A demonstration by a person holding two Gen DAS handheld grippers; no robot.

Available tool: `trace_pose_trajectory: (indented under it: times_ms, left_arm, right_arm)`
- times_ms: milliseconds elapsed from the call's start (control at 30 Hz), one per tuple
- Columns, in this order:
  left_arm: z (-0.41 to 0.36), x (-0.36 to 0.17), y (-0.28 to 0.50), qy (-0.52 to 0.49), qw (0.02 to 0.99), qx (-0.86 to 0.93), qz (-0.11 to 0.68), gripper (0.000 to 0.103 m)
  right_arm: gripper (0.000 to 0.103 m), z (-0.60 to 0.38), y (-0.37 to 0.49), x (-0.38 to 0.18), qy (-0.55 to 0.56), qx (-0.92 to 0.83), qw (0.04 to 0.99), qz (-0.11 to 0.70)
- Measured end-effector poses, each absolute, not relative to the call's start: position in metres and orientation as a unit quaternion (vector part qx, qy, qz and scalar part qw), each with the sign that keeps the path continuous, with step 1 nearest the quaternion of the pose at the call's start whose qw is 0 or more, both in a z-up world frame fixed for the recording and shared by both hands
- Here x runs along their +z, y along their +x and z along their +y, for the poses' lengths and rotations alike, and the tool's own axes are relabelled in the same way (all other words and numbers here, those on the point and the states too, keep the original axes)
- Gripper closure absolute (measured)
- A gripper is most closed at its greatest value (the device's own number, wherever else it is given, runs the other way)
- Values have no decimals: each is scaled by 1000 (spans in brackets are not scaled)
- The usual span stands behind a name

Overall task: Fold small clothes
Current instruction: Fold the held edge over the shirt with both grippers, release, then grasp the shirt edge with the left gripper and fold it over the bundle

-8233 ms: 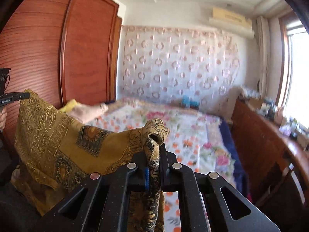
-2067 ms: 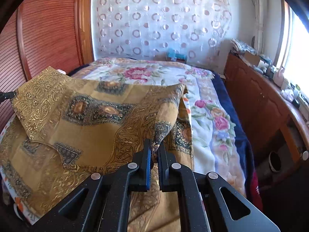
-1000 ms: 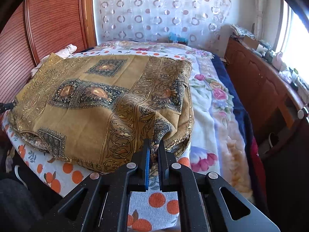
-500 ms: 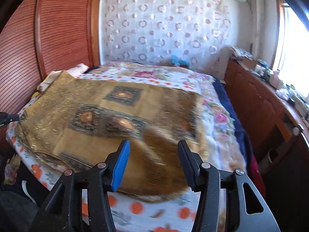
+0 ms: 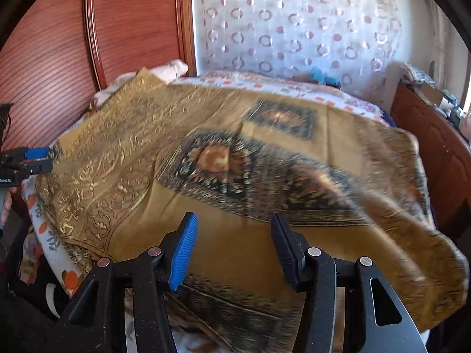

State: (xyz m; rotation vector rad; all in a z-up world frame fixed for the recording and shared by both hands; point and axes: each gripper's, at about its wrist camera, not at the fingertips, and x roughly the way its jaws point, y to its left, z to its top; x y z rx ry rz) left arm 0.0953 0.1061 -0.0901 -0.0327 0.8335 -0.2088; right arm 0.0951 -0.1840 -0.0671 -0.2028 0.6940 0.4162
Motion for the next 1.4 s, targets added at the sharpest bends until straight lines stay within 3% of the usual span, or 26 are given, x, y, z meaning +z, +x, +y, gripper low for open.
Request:
trace_pose_trajectory:
  times_ms: [367,667,900,1067,1400]
  left_arm:
    - [126,-99,96,-63,908,-98,402,25]
    - [135,-100,101,-114,909,-98,389,26]
    - [135,-100,102,-115,911,-92,384,52]
    - [133,-100,101,-117,908,-108,387,89]
    - [97,-57,102,-84,923,-156,343,93]
  right_arm:
    - [37,-171,104,-72,-106,185,916,339]
    - [36,-170,97,-71,-104,184,918,336]
    - [36,-173,96,-71,-104,184,918,335]
    - [36,-173,96,-72,-104,184,919,334]
    - [36,-174,95,-69,-100,171,921,336]
